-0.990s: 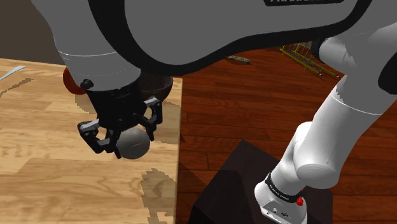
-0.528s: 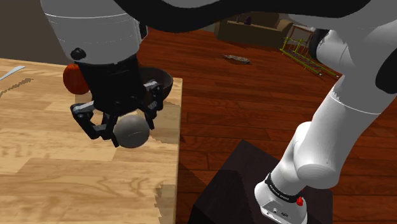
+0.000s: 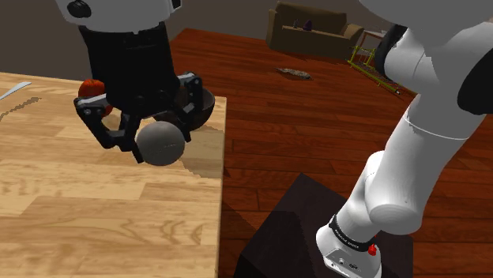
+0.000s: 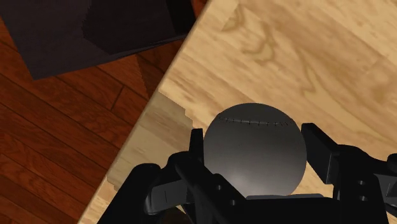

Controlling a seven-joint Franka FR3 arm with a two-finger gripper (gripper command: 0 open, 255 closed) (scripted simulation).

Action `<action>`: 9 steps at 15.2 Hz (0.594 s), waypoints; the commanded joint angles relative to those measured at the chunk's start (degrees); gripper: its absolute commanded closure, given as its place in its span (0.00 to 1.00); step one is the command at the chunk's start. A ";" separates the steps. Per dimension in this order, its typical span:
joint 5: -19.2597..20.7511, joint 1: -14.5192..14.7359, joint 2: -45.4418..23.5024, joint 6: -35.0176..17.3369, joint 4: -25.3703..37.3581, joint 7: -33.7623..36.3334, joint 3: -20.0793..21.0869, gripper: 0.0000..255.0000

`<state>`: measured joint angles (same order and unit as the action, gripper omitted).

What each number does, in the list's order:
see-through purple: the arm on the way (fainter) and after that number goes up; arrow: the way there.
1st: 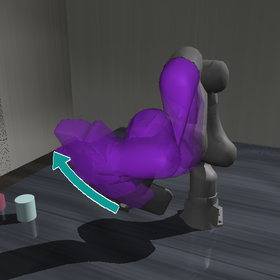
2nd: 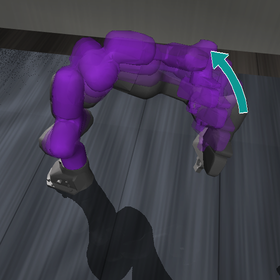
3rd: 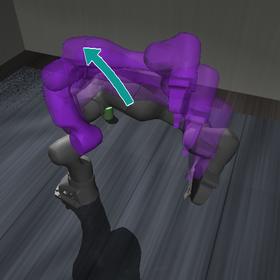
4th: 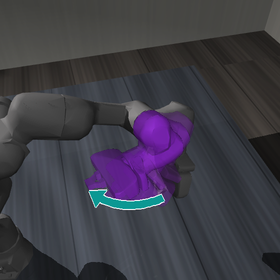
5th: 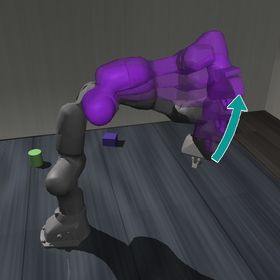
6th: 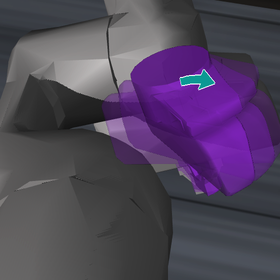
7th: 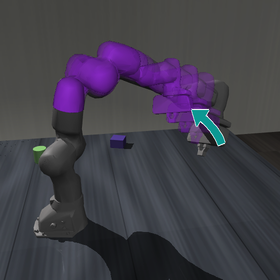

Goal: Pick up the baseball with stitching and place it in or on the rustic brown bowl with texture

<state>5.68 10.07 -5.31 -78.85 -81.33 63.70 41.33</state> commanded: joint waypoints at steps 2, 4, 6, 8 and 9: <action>1.02 0.76 -1.54 2.95 4.06 0.61 0.34 1.00; 1.76 1.35 -2.63 4.93 6.84 1.00 0.56 1.00; 2.63 2.08 -3.87 7.00 9.83 1.42 0.78 1.00; 3.63 2.98 -5.26 9.19 13.06 1.88 1.00 1.00; 4.20 3.52 -6.03 10.33 14.79 2.12 1.11 1.00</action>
<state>9.44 13.20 -10.76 -69.55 -68.01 65.66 42.35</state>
